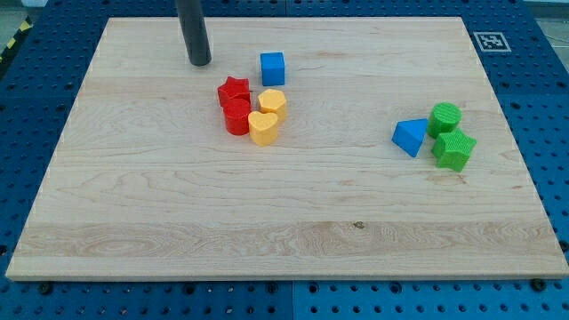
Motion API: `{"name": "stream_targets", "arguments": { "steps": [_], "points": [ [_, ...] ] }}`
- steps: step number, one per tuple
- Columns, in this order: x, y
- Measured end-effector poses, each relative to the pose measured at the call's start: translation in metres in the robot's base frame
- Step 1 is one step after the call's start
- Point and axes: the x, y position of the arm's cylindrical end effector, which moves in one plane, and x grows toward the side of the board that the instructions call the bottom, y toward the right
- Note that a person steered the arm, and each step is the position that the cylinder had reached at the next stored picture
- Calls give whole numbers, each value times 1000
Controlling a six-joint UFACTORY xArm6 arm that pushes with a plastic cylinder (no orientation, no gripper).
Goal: Move blue cube on left to green circle
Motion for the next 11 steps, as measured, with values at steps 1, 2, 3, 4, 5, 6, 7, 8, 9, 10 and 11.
{"name": "stream_targets", "arguments": {
  "steps": [1,2,3,4,5,6,7,8,9,10,11],
  "points": [
    [18,5],
    [-9,6],
    [-18,7],
    [-12,7],
    [-4,34],
    [0,48],
    [1,48],
    [3,53],
    [2,84],
    [6,118],
    [20,134]
  ]
}}
